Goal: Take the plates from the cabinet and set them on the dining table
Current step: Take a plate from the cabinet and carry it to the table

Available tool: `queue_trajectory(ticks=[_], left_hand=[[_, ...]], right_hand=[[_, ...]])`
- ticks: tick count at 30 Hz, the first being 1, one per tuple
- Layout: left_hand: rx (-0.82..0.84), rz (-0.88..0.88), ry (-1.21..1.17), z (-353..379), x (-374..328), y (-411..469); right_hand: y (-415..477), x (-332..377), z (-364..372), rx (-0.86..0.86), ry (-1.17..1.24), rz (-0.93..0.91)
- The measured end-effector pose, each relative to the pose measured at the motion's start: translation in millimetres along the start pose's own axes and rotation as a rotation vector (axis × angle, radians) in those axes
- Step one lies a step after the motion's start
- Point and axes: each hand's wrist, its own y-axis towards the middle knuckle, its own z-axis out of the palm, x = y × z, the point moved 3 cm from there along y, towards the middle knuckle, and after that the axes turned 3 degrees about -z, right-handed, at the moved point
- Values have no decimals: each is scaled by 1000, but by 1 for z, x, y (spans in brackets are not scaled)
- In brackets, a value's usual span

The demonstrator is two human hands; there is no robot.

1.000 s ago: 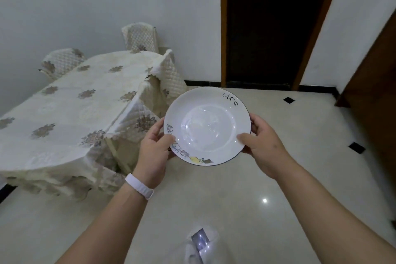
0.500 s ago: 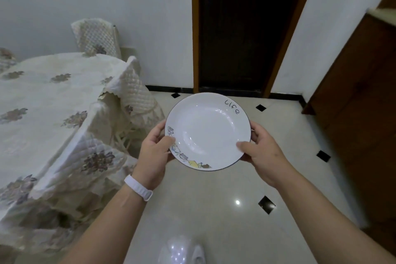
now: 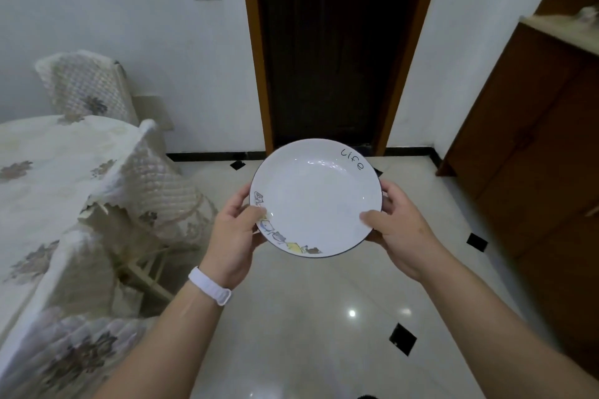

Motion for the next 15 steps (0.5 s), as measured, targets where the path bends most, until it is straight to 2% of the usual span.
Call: queue_trajectory(ticks=[5,10,15], left_hand=[[-17,-6,19,25,3,63],[-119,3,46,59,6,135],[-177,-11,81,103,0,203]], right_hand=[[71,-10,-20,13,27,27],[163,-22,-43,71,48,64],[243,-6,-73,124,46,74]])
